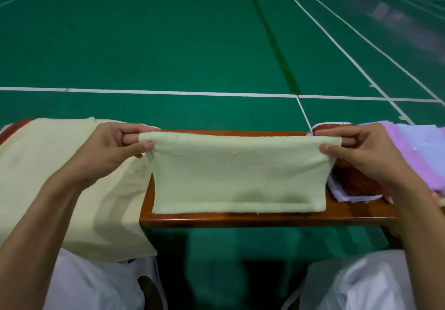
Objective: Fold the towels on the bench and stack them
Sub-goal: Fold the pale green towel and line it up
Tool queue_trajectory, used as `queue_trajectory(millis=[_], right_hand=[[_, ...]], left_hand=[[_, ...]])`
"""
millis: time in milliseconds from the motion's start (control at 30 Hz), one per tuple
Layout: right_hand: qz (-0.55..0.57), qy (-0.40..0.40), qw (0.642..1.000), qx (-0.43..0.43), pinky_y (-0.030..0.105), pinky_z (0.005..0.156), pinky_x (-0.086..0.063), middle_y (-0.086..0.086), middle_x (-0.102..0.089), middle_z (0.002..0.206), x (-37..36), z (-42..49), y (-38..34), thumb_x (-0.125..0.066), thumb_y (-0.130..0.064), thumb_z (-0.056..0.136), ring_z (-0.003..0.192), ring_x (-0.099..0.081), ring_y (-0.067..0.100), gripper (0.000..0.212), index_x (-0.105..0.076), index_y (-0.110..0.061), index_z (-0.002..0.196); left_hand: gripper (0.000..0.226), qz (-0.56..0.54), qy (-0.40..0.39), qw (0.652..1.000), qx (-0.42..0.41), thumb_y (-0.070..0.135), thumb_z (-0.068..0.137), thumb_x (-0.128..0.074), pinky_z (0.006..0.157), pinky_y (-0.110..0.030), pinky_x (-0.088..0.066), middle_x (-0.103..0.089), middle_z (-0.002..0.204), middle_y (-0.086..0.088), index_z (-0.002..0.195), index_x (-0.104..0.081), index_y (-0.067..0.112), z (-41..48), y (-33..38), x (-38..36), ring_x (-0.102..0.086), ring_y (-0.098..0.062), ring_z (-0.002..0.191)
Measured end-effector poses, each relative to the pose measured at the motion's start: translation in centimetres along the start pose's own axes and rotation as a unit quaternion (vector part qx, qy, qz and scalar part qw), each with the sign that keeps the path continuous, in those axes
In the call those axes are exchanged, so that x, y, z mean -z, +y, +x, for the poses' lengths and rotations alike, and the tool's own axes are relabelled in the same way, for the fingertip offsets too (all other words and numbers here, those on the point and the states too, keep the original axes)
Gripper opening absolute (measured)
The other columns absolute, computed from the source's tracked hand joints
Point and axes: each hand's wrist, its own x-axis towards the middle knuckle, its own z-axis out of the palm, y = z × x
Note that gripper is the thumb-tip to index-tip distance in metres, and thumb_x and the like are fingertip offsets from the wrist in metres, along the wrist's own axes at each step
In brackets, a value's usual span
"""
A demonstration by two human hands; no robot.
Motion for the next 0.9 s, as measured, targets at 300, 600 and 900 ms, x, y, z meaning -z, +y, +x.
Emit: queue_trajectory(millis=[300,600,900], right_hand=[[-0.285,0.078,0.955,0.011,0.035,0.063,-0.049,-0.005,-0.071,0.066,-0.1,2.9,-0.4,-0.090,-0.031,0.074,0.064,-0.061,0.018,0.014,-0.083,-0.030,0.086],[-0.053,0.276,0.950,0.136,0.033,0.067,-0.059,-0.008,-0.072,0.071,-2.2,2.6,-2.5,-0.074,-0.014,0.085,0.065,-0.071,0.010,0.015,-0.079,-0.026,0.093],[-0.430,-0.145,0.888,-0.070,0.039,0.071,-0.059,-0.009,-0.071,0.079,-1.6,0.3,-0.7,-0.081,-0.017,0.074,0.080,-0.066,0.015,0.025,-0.075,-0.037,0.087]], left_hand=[[0.006,0.198,0.096,0.975,-0.002,0.028,0.095,-0.072,0.058,-0.023,-0.045,-0.074,0.061,0.006,0.098,-0.073,0.022,1.2,0.4,-1.9,-0.067,-0.002,0.052],[0.017,-0.045,0.205,0.971,-0.116,0.000,0.100,-0.060,0.049,-0.015,-0.046,-0.079,0.080,-0.002,0.096,-0.065,0.016,2.7,2.2,-2.2,-0.076,-0.016,0.065],[0.029,0.240,-0.192,0.947,0.094,0.037,0.078,-0.080,0.055,-0.026,-0.053,-0.074,0.064,-0.004,0.104,-0.072,0.027,-0.9,-0.9,-0.6,-0.064,-0.020,0.052]])
